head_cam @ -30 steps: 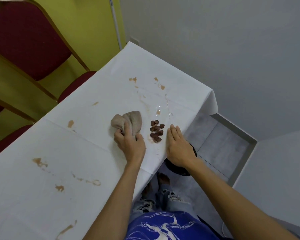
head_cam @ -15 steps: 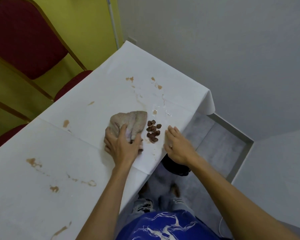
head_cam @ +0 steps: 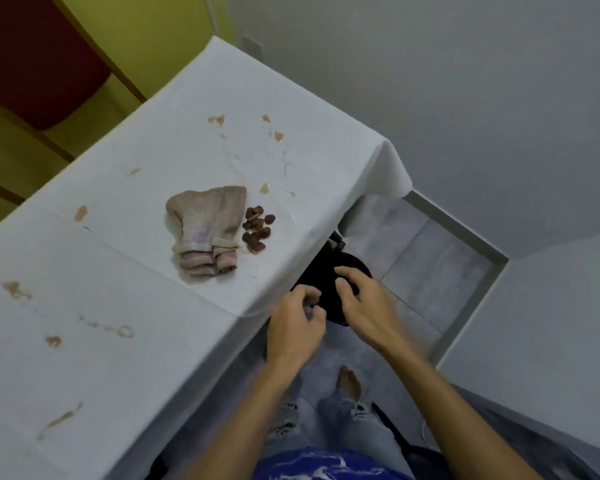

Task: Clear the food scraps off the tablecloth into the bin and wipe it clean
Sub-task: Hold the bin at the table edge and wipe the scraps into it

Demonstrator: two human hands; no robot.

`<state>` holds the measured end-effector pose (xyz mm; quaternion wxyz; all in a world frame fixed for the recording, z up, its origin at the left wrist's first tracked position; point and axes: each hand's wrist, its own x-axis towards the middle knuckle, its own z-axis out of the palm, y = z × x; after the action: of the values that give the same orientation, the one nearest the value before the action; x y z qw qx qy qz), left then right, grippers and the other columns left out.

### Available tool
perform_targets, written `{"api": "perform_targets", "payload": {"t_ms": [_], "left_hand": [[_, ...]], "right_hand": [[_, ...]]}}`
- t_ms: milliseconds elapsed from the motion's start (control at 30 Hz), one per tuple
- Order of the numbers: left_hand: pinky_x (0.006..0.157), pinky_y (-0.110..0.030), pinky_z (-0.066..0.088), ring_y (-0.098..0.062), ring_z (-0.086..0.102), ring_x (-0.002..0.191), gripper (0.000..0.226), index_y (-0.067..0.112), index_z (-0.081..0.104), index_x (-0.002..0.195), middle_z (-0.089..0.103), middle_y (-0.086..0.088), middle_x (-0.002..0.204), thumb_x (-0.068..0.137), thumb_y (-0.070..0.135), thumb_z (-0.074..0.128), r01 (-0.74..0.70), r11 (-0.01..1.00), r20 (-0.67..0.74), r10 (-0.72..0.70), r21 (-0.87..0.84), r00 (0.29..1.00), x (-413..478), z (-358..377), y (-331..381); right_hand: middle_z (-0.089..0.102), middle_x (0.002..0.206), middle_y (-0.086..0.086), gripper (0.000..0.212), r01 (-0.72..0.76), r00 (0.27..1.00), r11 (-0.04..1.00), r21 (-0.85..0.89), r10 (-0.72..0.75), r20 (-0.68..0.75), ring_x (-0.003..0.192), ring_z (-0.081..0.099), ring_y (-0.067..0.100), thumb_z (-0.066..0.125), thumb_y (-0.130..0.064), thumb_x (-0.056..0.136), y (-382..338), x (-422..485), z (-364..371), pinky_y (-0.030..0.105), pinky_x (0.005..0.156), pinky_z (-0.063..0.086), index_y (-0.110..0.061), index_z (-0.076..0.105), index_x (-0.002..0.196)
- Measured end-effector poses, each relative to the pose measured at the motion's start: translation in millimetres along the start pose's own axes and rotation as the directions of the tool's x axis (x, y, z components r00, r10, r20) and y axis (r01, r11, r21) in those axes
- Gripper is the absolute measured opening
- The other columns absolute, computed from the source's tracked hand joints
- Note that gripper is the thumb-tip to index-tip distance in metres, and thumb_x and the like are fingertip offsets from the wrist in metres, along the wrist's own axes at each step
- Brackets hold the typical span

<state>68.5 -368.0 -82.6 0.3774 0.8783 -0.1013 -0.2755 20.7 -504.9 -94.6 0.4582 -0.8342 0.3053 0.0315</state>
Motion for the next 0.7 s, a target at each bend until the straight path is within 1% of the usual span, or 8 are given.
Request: {"api": "perform_targets", "payload": {"t_ms": [100,200,267,367,433,533,600,700], "left_hand": [[0.096,-0.031,0.052,-0.015,0.065,0.105,0.032,0.019,0.065,0.120,0.070,-0.002,0.117,0.090,0.012,0.061,0.148,0.989,0.090,-0.146,-0.011,0.985,16.9,44.2,-15.5],[0.091,-0.023,0.047,-0.016,0.062,0.102,0.046,0.018,0.053,0.139,0.068,-0.007,0.118,0.093,0.013,0.057,0.263,0.965,0.072,-0.261,-0.009,0.963,34.6,80.6,-31.3],[0.093,-0.026,0.048,-0.020,0.062,0.105,0.056,0.020,0.041,0.150,0.067,-0.008,0.114,0.095,0.013,0.054,0.293,0.956,0.059,-0.291,-0.015,0.955,44.4,100.2,-42.8],[0.098,-0.034,0.050,-0.024,0.064,0.104,0.061,0.025,0.034,0.154,0.068,-0.007,0.105,0.096,0.013,0.050,0.319,0.948,0.080,-0.319,0.018,0.944,63.3,136.7,-75.9],[0.102,-0.035,0.048,-0.027,0.061,0.113,0.063,0.027,0.030,0.156,0.067,-0.010,0.120,0.097,0.015,0.048,0.324,0.944,0.111,-0.328,0.059,0.938,79.0,166.7,-106.9],[0.101,-0.031,0.043,-0.030,0.053,0.130,0.063,0.027,0.023,0.158,0.051,-0.008,0.148,0.101,0.019,0.049,0.311,0.944,0.129,-0.324,0.115,0.937,103.6,213.1,-152.7],[0.096,-0.031,0.044,-0.033,0.054,0.127,0.063,0.030,0.020,0.158,0.052,-0.011,0.147,0.102,0.022,0.048,0.323,0.939,0.109,-0.336,0.118,0.936,122.3,239.1,-180.1],[0.101,-0.041,0.048,-0.037,0.054,0.127,0.063,0.034,0.014,0.158,0.050,-0.015,0.148,0.104,0.025,0.045,0.365,0.929,0.100,-0.370,0.065,0.924,160.6,269.0,-217.2]], "right_hand": [[0.064,0.131,-0.001,0.035,-0.065,0.998,0.998,0.020,0.065,0.026,0.122,0.057,0.017,0.048,-0.029,0.101,49.5,-3.2,-4.0,0.041,0.103,0.048,-0.021,0.059,0.133],[0.060,0.135,0.003,0.040,-0.108,0.994,0.994,-0.014,0.108,0.027,0.124,0.056,0.021,0.047,-0.033,0.101,94.9,4.1,-0.9,0.040,0.104,0.047,-0.018,0.054,0.138],[0.052,0.144,0.005,0.049,-0.144,0.986,0.987,-0.067,0.148,0.070,0.131,0.049,0.023,0.046,-0.041,0.101,127.5,13.3,9.3,0.041,0.108,0.043,-0.018,0.047,0.144],[0.039,0.152,0.011,0.055,-0.170,0.971,0.979,-0.111,0.186,0.150,0.138,0.039,0.031,0.043,-0.053,0.098,184.9,31.8,34.2,0.048,0.111,0.038,-0.028,0.039,0.148],[0.034,0.153,0.016,0.052,-0.188,0.970,0.976,-0.111,0.203,0.136,0.139,0.035,0.036,0.042,-0.052,0.099,224.5,47.8,55.9,0.049,0.112,0.038,-0.034,0.038,0.148],[0.025,0.157,0.018,0.053,-0.250,0.963,0.956,-0.155,0.263,0.067,0.141,0.029,0.040,0.040,-0.050,0.101,279.6,73.6,86.7,0.048,0.113,0.032,-0.036,0.034,0.151],[0.013,0.162,0.018,0.055,-0.309,0.945,0.936,-0.171,0.322,0.056,0.144,0.023,0.042,0.033,-0.056,0.101,312.6,89.8,105.2,0.051,0.114,0.029,-0.042,0.024,0.153],[0.006,0.164,0.017,0.059,-0.344,0.934,0.927,-0.147,0.354,0.047,0.145,0.021,0.043,0.026,-0.063,0.099,359.2,119.6,129.3,0.055,0.114,0.028,-0.047,0.011,0.154]]}}
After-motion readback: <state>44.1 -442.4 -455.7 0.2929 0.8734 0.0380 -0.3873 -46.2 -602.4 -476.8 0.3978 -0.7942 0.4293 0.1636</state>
